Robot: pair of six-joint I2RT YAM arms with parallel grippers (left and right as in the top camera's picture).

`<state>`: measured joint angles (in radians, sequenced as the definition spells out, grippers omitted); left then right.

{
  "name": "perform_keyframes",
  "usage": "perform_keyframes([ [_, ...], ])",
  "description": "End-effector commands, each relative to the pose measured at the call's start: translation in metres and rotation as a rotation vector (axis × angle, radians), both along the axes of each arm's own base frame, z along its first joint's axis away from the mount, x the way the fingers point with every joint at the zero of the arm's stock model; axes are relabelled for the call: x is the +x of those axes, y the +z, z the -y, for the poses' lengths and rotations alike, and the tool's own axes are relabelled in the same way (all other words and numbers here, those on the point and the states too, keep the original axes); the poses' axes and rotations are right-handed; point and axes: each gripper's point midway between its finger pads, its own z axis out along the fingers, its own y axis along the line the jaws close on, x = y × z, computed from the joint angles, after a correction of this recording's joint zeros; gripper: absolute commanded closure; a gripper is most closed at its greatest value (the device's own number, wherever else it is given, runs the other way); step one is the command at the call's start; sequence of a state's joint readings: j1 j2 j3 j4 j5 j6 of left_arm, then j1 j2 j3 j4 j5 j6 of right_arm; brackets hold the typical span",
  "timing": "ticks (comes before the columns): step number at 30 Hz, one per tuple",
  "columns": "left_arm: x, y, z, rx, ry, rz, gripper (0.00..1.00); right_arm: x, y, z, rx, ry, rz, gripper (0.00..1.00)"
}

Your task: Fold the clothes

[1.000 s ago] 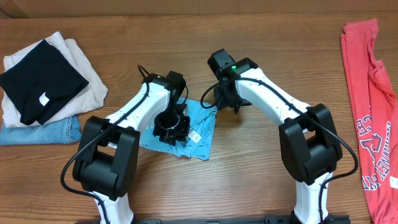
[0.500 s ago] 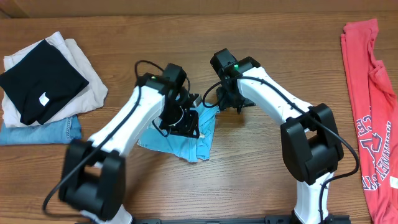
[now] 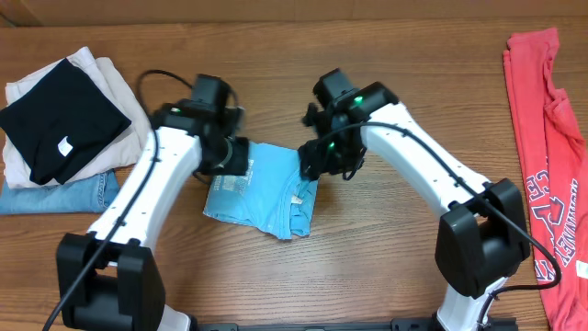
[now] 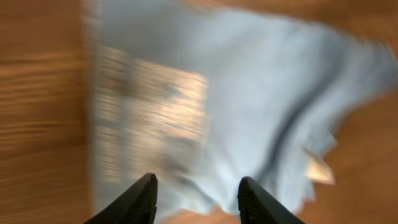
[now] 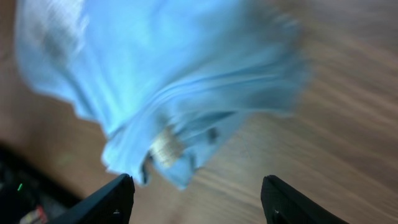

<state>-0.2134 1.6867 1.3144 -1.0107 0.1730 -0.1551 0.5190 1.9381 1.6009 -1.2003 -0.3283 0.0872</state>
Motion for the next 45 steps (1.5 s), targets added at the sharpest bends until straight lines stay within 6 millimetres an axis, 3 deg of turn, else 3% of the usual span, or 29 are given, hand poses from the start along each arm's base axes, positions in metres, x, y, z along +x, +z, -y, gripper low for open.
perform_keyframes([
  [1, 0.016, -0.006, -0.033, 0.041, 0.113, 0.016, 0.53, -0.032, 0.0, -0.028, 0.069, 0.118, -0.041, 0.3],
  [5, 0.019, -0.019, -0.046, 0.05, 0.142, -0.02, 0.52, -0.053, -0.012, -0.042, 0.051, 0.175, -0.05, 0.3],
  [12, 0.011, -0.055, -0.047, 0.07, 0.126, -0.133, 0.52, -0.079, -0.033, -0.048, 0.03, 0.201, -0.093, 0.32],
  [16, 0.007, -0.07, -0.046, 0.074, 0.124, -0.183, 0.53, -0.083, -0.036, -0.046, 0.023, 0.206, -0.104, 0.57],
  [17, 0.006, -0.072, -0.046, 0.075, 0.124, -0.192, 0.53, -0.083, -0.036, -0.047, 0.029, 0.207, -0.107, 0.58],
  [25, 0.001, -0.072, -0.047, 0.078, 0.119, -0.209, 0.53, -0.078, -0.036, -0.056, 0.062, 0.212, -0.077, 0.4],
  [32, 0.0, -0.072, -0.047, 0.08, 0.119, -0.213, 0.53, -0.081, -0.039, -0.069, 0.13, 0.212, -0.105, 0.41],
  [45, -0.001, -0.072, -0.047, 0.081, 0.119, -0.22, 0.53, -0.089, -0.053, -0.064, 0.107, 0.15, -0.149, 0.41],
])
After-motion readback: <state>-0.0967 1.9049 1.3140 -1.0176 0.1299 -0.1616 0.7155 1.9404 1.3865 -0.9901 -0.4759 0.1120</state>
